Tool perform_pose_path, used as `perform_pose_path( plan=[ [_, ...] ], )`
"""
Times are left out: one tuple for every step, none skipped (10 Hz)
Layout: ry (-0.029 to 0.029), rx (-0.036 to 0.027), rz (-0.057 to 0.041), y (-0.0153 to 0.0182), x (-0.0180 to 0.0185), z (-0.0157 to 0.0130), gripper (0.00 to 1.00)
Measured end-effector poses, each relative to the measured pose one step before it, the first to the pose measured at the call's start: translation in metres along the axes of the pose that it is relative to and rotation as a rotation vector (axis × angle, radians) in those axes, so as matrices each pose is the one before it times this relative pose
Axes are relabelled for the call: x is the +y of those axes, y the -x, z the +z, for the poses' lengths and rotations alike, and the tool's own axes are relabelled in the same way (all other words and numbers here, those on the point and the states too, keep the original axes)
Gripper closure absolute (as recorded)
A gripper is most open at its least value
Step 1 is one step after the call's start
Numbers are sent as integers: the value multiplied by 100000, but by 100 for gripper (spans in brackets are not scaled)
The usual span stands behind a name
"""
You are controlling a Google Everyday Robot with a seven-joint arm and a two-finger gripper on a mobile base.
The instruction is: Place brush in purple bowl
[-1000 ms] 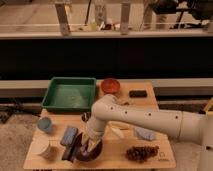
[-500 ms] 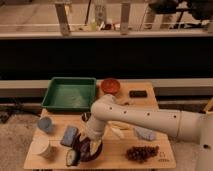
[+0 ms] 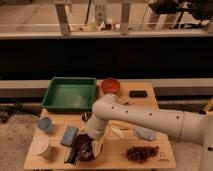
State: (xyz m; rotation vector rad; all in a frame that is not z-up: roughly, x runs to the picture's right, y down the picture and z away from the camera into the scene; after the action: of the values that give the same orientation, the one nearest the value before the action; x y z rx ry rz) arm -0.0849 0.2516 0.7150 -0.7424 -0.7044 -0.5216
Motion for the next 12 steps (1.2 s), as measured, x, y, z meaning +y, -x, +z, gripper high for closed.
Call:
perform_pose_path(
  plan=[
    [-353, 655, 128, 15, -76, -763, 20],
    [-657, 968, -51, 51, -134, -648, 20],
    [-462, 882, 397, -89, 14, -529, 20],
    [-1423, 667, 874, -120, 66, -1006, 20],
    [-1068, 162, 605, -174, 38, -568, 20],
    [-1244, 437, 606, -224, 49, -738, 20],
    [-740, 655, 199, -61, -70, -543, 20],
    [-486, 184, 353, -66, 17, -299, 20],
    [-536, -136, 508, -95, 7, -285, 20],
    [48, -648, -228, 7, -14, -50, 20],
    [32, -1029, -659, 172, -133, -90, 20],
    [-85, -799, -269, 13, -51, -112, 20]
  ],
)
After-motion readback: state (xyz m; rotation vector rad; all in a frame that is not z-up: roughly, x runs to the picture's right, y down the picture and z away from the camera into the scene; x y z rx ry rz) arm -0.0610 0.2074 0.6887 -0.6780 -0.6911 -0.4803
